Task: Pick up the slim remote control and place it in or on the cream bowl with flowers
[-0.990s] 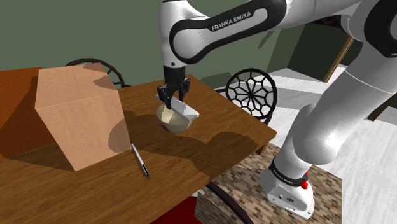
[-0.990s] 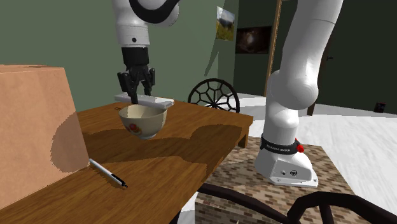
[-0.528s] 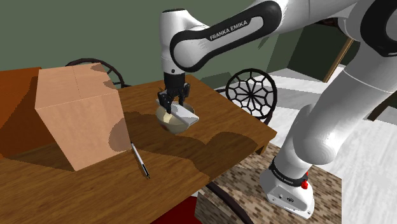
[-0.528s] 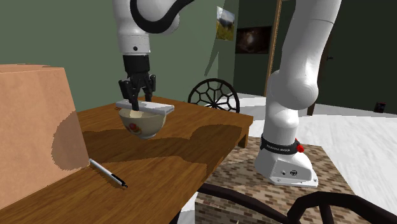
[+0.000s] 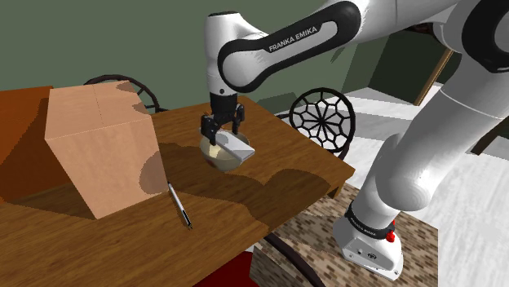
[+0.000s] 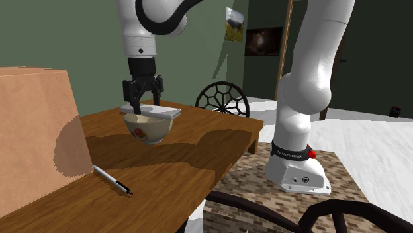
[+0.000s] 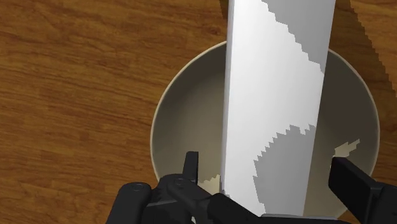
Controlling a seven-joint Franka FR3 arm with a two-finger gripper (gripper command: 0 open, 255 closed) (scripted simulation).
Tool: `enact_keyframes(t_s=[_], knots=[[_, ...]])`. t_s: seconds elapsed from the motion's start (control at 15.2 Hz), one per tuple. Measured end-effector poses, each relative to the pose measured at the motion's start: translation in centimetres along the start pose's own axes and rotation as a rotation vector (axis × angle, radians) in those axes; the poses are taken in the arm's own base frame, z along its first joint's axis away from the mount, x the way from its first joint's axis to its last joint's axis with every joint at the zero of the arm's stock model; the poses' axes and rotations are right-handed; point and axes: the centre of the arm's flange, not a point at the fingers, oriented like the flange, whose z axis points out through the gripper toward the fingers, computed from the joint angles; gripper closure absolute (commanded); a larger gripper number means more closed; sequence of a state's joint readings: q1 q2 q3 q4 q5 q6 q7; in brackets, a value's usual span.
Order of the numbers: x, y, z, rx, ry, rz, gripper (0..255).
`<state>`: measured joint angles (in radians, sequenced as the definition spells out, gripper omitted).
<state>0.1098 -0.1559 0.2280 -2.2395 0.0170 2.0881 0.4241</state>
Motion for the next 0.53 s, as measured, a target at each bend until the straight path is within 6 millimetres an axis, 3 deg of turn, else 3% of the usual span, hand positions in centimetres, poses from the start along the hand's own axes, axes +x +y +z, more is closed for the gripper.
enact_keyframes(t_s=[0.13,0.33,0.53], knots=[[-0.1,-0.1,-0.7,0.000,0.000,0.000,0],[0.1,0.0,-4.0,0.001,0.001,0.000,0],[0.0,0.0,-4.9,0.000,0.001,0.000,0]])
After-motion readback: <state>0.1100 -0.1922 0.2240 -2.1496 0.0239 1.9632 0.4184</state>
